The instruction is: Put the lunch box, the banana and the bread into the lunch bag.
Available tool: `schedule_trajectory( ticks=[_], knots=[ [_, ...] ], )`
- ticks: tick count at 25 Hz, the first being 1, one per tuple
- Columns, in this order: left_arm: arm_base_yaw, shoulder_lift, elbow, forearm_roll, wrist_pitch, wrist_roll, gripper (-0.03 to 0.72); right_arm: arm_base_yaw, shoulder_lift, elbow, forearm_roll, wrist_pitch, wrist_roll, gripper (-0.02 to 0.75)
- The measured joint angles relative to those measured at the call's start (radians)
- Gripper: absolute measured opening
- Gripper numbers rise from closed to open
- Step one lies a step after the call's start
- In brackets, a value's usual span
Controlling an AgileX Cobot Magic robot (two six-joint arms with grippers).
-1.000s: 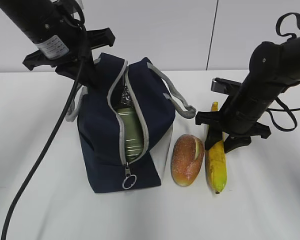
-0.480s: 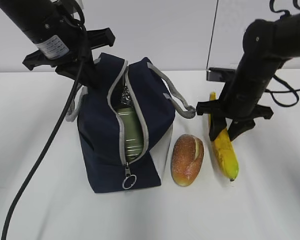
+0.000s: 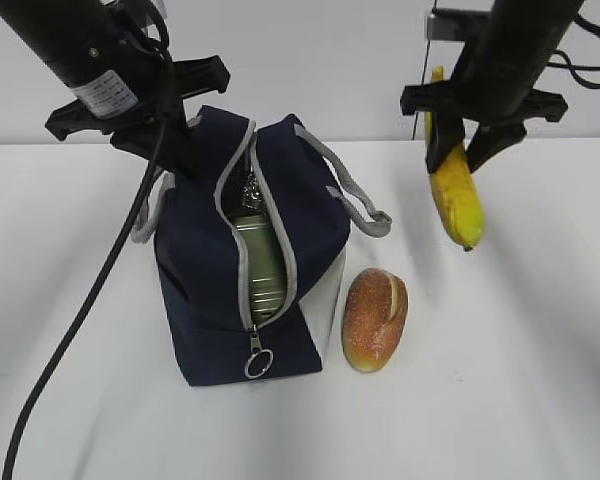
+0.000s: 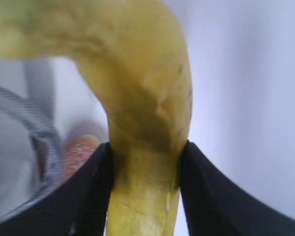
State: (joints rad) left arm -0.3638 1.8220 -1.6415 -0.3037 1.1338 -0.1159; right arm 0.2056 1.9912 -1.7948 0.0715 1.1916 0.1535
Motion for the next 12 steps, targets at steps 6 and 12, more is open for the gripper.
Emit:
schedule_trajectory(
  ticks=[6,12],
  knots=[
    [0.0,0.0,0.0,0.0,0.0,0.0,0.0,0.0,-0.053,-0.021,0.396,-0.002,-0.191,0.318],
    [0.0,0.0,0.0,0.0,0.0,0.0,0.0,0.004,-0.055,-0.021,0.716,-0.004,-0.356,0.318]
  ],
)
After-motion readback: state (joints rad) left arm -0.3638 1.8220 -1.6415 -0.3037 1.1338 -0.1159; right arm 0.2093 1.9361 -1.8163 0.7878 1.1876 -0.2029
